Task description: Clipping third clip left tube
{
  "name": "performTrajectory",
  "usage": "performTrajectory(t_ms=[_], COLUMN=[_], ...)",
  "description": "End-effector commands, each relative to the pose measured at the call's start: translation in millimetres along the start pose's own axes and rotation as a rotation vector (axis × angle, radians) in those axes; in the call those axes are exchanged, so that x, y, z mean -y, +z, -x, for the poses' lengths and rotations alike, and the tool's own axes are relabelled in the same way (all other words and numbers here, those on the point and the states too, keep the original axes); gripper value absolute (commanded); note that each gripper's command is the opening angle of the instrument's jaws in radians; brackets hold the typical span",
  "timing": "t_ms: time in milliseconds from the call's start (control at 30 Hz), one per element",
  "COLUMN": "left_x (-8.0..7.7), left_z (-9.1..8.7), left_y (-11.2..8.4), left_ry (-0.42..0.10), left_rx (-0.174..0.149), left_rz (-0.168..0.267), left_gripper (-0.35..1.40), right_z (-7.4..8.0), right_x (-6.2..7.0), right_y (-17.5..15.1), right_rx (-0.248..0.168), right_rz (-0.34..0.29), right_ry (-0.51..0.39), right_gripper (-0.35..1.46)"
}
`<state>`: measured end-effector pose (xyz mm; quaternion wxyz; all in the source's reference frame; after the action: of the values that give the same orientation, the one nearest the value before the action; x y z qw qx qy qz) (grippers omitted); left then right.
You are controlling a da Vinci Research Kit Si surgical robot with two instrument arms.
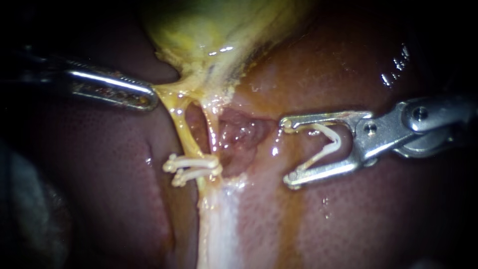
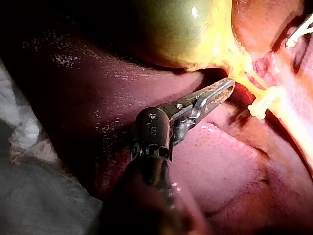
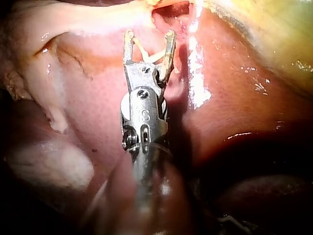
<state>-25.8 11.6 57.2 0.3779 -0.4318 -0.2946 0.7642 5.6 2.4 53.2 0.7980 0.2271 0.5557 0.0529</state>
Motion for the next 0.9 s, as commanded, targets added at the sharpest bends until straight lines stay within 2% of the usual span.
performTrajectory(t_ms=[33, 100, 300, 467, 533, 733, 900], left_x=[-0.1, -0.1, -0.2, -0.2, -0.2, -0.2, -0.2], left_z=[0.0, 0.0, 0.1, 0.1, 0.1, 0.2, 0.2], left_y=[0.1, 0.2, 0.6, 0.7, 0.8, 1.1, 1.1], left_ry=[0.0, 0.0, 0.0, 0.0, 0.0, 0.0, 0.0], left_rx=[-0.001, -0.002, -0.003, -0.003, -0.004, -0.006, -0.006], left_rz=[-0.002, -0.003, -0.006, -0.006, -0.007, -0.012, -0.012], left_gripper=[-0.35, -0.35, -0.35, -0.35, -0.35, -0.35, -0.35], right_z=[-0.1, -0.5, -2.0, -3.0, -3.1, -3.0, -1.7], right_x=[-0.1, -0.1, -0.6, -1.5, -1.8, -2.9, -3.6], right_y=[0.3, 0.9, 4.0, 6.6, 7.4, 9.7, 11.2], right_rx=[0.001, 0.001, -0.01, -0.049, -0.048, -0.048, -0.047], right_rz=[0.003, 0.006, -0.006, -0.008, -0.013, -0.01, -0.001], right_ry=[0.001, 0.003, 0.17, 0.306, 0.354, 0.472, 0.526], right_gripper=[0.5, 0.5, 0.49, 0.48, 0.48, 0.47, 0.47])
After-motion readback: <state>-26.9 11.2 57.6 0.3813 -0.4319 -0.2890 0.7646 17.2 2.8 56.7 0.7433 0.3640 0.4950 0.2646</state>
